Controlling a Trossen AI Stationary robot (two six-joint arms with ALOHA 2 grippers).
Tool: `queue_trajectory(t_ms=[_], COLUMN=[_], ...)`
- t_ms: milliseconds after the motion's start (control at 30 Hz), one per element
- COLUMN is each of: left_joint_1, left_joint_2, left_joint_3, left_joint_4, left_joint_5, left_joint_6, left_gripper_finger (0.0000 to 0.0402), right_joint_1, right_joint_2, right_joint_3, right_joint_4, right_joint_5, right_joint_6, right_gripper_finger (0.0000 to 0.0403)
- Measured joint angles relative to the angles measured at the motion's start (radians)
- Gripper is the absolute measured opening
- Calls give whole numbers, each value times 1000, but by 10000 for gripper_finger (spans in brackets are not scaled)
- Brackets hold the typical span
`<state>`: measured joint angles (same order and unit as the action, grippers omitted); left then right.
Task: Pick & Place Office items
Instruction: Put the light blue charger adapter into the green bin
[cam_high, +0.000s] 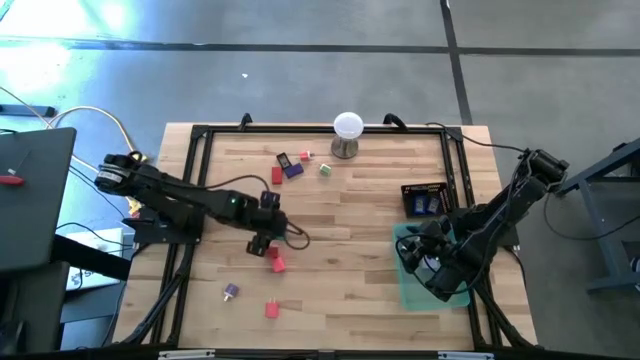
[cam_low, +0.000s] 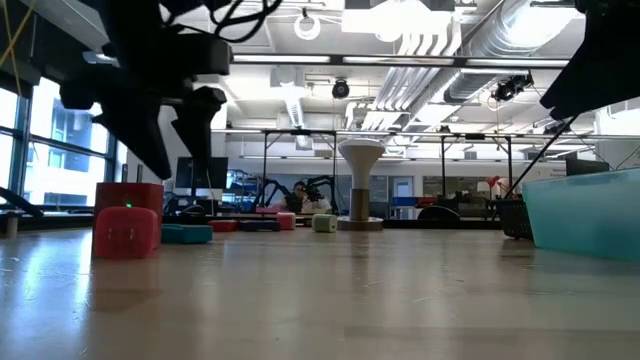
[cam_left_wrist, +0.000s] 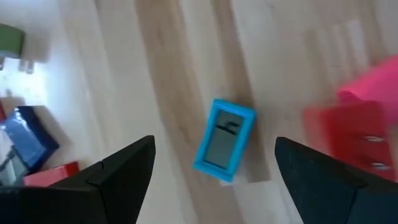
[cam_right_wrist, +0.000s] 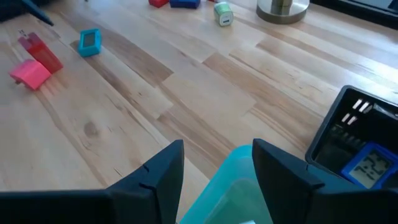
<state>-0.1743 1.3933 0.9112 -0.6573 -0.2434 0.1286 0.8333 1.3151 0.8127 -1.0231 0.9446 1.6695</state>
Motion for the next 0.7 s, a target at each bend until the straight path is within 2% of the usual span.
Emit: queue_trajectory(t_ms=[167,333,433,700], left_joint_1=[66,120,129,131], left_joint_2=[0,0,0,0], left_joint_3=[0,0,0,0], left_joint_4=[-1,0,3,3], left_joint_5=[26,242,313,320], left_joint_6=[-2,-46,-73,-77], left_gripper_finger=[323,323,323,323], right_joint_1=[0,0,0,0], right_joint_2=[0,0,0,0], right_joint_3=[0,0,0,0], right_joint_4=[3,23,32,41], right_joint_5=[2,0,0,1], right_joint_6=[-4,-46,-57,-70], right_gripper_finger=[178,178,178,178])
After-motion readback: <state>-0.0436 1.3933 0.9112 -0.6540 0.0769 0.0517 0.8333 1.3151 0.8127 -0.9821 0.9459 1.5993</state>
